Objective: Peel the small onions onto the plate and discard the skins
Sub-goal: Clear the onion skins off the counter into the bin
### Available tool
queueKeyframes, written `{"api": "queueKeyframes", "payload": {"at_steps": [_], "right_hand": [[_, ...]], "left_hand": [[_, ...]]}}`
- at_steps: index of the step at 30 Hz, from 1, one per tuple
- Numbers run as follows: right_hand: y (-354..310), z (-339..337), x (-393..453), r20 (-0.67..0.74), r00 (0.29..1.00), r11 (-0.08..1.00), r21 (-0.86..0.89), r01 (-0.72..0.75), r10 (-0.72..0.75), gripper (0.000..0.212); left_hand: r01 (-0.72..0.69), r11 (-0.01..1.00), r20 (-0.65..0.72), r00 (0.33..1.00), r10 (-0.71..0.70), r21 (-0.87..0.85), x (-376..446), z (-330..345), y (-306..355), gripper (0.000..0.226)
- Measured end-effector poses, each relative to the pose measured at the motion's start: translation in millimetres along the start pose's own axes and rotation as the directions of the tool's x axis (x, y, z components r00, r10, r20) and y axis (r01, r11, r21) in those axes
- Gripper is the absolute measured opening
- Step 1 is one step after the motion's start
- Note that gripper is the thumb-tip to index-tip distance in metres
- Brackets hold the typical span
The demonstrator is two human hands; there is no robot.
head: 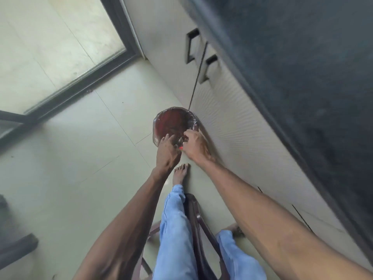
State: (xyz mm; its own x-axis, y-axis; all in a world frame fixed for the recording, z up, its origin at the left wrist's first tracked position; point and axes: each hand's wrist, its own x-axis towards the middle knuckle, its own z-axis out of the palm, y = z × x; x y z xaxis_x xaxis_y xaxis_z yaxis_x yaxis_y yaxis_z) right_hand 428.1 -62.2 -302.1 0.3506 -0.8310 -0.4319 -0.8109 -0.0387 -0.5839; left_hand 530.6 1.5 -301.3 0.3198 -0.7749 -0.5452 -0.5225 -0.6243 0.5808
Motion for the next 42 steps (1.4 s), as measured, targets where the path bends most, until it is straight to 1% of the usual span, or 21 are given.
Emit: {"api": "queueKeyframes", "payload": {"at_steps": [2,3,4,7,9,11,14,15,17,20,22,23,25,26,28,31,32,34,38,40,42], "right_hand": [[-10,-32,-44,-0.09,0.994,0.997,0.05,0.06,-0.055,0.01],[-15,-56,-77,-0.135,0.987,0.993,0.071,0.093,-0.083,0.011],[-18,-75,-102,-0.173,0.979,0.989,0.076,0.126,-0.111,0.014],[-12,-139,-185,-0.332,0.923,0.97,0.078,0.23,-0.192,0.036],[6,-177,-240,-0.418,0.879,0.964,0.033,0.265,-0.228,0.036],[33,-212,-290,-0.515,0.821,0.961,-0.026,0.274,-0.248,0.028],[79,-255,-352,-0.68,0.689,0.964,-0.108,0.244,-0.251,0.029],[101,-272,-374,-0.736,0.636,0.971,-0.136,0.198,-0.233,0.029],[135,-291,-401,-0.796,0.58,0.985,-0.134,0.109,-0.172,0.03],[190,-316,-452,-0.851,0.523,0.997,-0.073,-0.023,-0.05,0.034],[219,-327,-477,-0.874,0.484,0.995,-0.019,-0.094,0.029,0.031],[235,-336,-494,-0.889,0.45,0.99,0.021,-0.138,0.081,0.029],[264,-348,-519,-0.914,0.368,0.973,0.098,-0.21,0.171,0.028],[274,-353,-529,-0.92,0.328,0.962,0.138,-0.235,0.212,0.028],[296,-365,-551,-0.921,0.246,0.928,0.225,-0.298,0.303,0.027],[322,-383,-579,-0.886,0.157,0.856,0.355,-0.375,0.436,0.024],[330,-388,-585,-0.873,0.137,0.834,0.385,-0.394,0.468,0.024],[343,-397,-595,-0.832,0.112,0.78,0.452,-0.433,0.544,0.027],[363,-408,-600,-0.745,0.074,0.661,0.535,-0.527,0.662,0.032],[368,-410,-598,-0.689,0.054,0.592,0.576,-0.564,0.723,0.026],[368,-413,-594,-0.628,0.05,0.542,0.626,-0.561,0.777,0.018]], "left_hand": [[-0.033,0.996,-0.084,0.996,0.026,-0.077,-44,-12,34,0.041],[-0.088,0.993,-0.121,0.99,0.078,-0.081,-73,-16,56,0.042],[-0.129,0.99,-0.149,0.982,0.119,-0.061,-93,-17,71,0.042],[-0.257,0.965,-0.255,0.931,0.262,0.055,-160,-11,120,0.038],[-0.332,0.926,-0.345,0.861,0.375,0.178,-210,7,151,0.037],[-0.431,0.861,-0.391,0.768,0.506,0.269,-256,33,185,0.037],[-0.596,0.741,-0.418,0.615,0.668,0.308,-307,77,229,0.039],[-0.647,0.7,-0.406,0.577,0.708,0.301,-324,95,251,0.039],[-0.713,0.648,-0.345,0.556,0.756,0.269,-345,124,282,0.038],[-0.806,0.548,-0.174,0.52,0.836,0.222,-380,175,329,0.038],[-0.836,0.512,-0.08,0.507,0.859,0.199,-397,203,352,0.037],[-0.855,0.487,-0.02,0.492,0.87,0.178,-409,220,367,0.037],[-0.876,0.464,0.083,0.477,0.875,0.133,-428,248,389,0.037],[-0.875,0.471,0.13,0.483,0.866,0.115,-435,259,397,0.037],[-0.861,0.502,0.228,0.506,0.832,0.081,-447,281,415,0.037],[-0.805,0.59,0.365,0.569,0.737,0.063,-458,303,440,0.042],[-0.787,0.614,0.399,0.584,0.707,0.064,-459,308,448,0.043],[-0.776,0.626,0.445,0.587,0.677,0.071,-461,317,463,0.039],[-0.738,0.658,0.475,0.637,0.607,0.149,-460,327,483,0.024],[-0.726,0.664,0.488,0.651,0.582,0.177,-457,329,486,0.016],[-0.711,0.676,0.506,0.662,0.553,0.191,-454,332,486,0.014]]}}
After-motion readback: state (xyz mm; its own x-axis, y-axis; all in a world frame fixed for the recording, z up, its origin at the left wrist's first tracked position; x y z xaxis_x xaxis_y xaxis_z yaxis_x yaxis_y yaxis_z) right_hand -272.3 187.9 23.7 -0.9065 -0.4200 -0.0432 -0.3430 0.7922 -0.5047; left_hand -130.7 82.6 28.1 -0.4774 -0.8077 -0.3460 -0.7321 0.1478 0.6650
